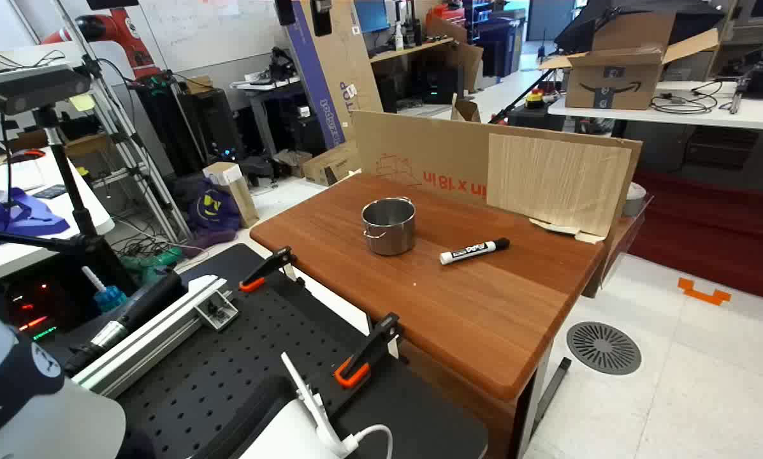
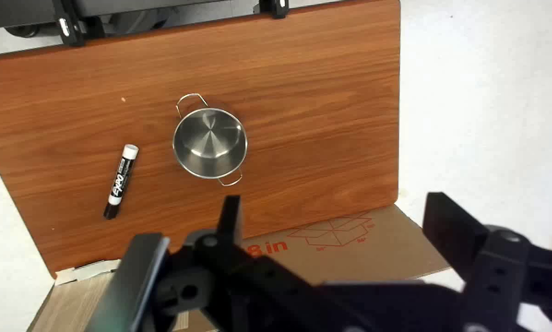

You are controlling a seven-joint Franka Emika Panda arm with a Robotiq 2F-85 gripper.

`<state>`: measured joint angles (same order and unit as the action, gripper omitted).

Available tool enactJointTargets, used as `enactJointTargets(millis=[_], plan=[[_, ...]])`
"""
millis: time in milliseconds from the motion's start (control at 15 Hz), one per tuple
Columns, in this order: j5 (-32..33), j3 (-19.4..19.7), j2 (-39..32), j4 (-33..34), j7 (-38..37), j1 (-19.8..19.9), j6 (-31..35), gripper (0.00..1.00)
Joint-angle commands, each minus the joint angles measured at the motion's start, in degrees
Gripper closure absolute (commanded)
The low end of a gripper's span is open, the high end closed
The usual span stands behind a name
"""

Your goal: Put the black marker in the pot

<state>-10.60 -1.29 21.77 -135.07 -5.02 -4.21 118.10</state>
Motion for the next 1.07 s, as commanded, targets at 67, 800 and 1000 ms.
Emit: enactJointTargets(millis=[67,800,1000], plan=[[-0.2,-0.4,0.0,0.4,0.1,0.5,-0.2,0.00],[-0.2,-0.6,-1.5,0.8,-1.0,1.0,3.5,0.00],[-0.1,-0.1,-6.1,2.4,-2.1,2.1,8.7,0.00]])
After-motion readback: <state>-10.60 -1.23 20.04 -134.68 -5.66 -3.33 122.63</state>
